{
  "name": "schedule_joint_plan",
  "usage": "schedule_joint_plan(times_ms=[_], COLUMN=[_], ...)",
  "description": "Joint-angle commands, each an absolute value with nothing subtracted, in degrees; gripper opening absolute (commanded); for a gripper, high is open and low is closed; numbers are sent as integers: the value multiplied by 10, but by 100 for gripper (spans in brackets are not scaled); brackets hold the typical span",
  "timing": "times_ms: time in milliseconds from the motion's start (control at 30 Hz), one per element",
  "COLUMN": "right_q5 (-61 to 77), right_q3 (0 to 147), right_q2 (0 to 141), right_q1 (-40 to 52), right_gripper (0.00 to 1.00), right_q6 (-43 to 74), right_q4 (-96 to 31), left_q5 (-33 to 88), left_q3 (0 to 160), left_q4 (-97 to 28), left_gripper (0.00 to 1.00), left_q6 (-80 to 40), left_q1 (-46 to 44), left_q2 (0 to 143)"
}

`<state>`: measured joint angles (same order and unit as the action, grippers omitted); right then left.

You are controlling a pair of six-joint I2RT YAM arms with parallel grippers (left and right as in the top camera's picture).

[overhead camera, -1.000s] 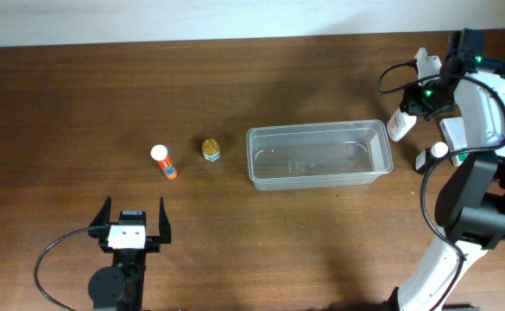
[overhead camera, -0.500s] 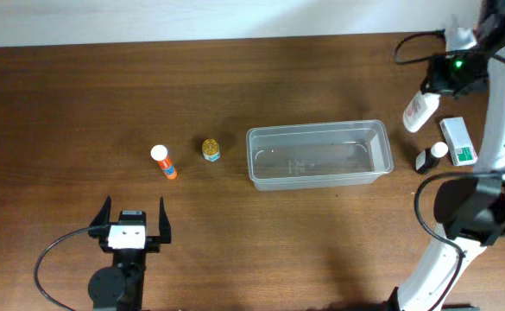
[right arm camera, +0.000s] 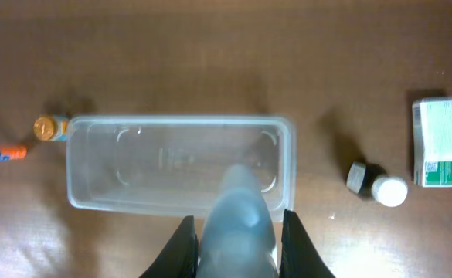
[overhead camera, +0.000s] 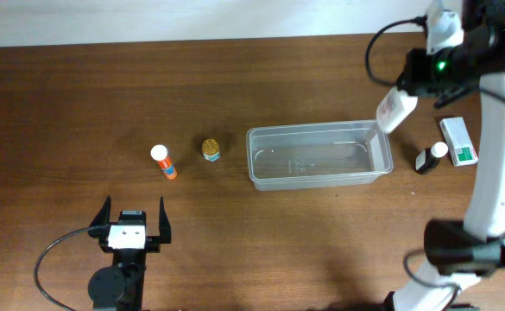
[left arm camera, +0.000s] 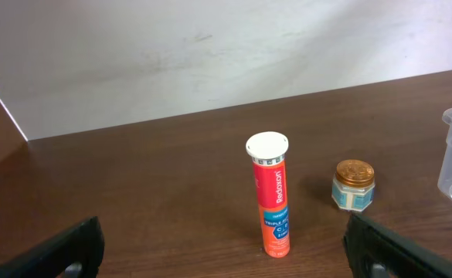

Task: Pack container
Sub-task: 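Carry spray bottle with right gripper and lower into container's right end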

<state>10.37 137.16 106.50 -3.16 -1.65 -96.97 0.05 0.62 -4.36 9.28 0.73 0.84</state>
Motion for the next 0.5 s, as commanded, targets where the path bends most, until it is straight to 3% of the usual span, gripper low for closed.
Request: schedule_joint_plan(times_ms=[0,467], right_q5=[53,53], right_q3=[1274,985], right_q2=[1019,1010], right_q1=[-11,-8], right_gripper=[14,14], right_q6=[18,22], right_q4=[-971,-698], left_q5=[7,7], left_q3=[5,5], left_q4=[-48,-48], left_gripper=[99,100], left_q6=[100,100], left_q1=[10,10], left_q2=[4,4])
